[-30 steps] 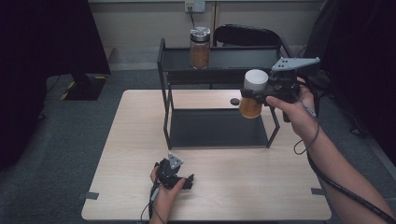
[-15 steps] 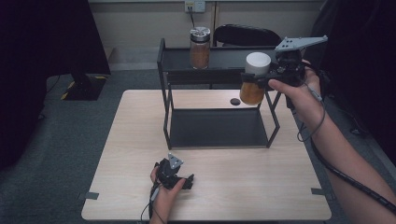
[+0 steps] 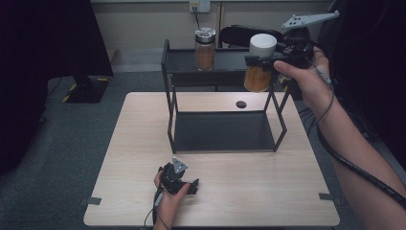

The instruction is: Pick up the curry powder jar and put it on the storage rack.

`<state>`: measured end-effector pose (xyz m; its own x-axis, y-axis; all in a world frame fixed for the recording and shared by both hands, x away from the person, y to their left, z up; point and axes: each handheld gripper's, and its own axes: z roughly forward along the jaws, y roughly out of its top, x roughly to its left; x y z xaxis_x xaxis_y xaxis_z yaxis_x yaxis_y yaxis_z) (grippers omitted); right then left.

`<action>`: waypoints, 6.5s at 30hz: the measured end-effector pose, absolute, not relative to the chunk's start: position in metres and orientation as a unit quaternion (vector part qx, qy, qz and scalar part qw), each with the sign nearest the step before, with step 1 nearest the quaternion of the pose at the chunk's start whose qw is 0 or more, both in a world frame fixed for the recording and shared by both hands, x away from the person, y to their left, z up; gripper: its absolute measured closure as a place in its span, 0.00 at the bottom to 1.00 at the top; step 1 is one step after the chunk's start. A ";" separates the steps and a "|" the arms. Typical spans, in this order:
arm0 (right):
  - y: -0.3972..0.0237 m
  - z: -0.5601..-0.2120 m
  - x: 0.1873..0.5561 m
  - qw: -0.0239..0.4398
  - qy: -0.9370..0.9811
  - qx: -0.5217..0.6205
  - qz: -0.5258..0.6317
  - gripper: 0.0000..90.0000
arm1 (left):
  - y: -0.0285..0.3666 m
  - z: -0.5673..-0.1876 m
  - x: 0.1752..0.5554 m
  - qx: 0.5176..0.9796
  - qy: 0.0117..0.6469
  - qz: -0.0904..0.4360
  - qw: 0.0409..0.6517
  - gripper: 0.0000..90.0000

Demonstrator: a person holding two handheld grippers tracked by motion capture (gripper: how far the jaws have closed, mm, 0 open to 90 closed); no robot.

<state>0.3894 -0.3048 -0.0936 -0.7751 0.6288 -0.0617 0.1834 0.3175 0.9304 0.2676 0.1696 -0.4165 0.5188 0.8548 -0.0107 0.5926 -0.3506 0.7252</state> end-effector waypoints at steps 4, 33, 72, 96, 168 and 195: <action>-0.303 -0.087 0.394 0.212 0.783 0.263 0.523 0.39 | 0.170 -0.417 0.268 0.800 0.452 0.189 0.346 0.00; -0.287 -0.076 0.442 0.236 0.755 0.316 0.524 0.39 | 0.169 -0.417 0.267 0.798 0.454 0.190 0.348 0.00; -0.269 -0.087 0.470 0.256 0.748 0.349 0.503 0.37 | 0.168 -0.417 0.266 0.797 0.457 0.192 0.346 0.00; -0.275 -0.094 0.448 0.255 0.746 0.363 0.497 0.00 | 0.168 -0.417 0.266 0.796 0.458 0.192 0.346 0.00; -0.313 -0.278 0.358 0.132 0.780 0.288 0.540 0.00 | 0.168 -0.417 0.266 0.797 0.457 0.191 0.345 0.00; -0.324 -0.348 0.337 0.104 0.789 0.293 0.529 0.00 | 0.168 -0.417 0.266 0.797 0.457 0.191 0.345 0.00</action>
<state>0.3374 -0.3244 -0.3478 -0.8060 0.5735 0.1461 0.3533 0.2681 0.8963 0.2660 0.1681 -0.4167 0.5091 0.8606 -0.0106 0.5962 -0.3437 0.7255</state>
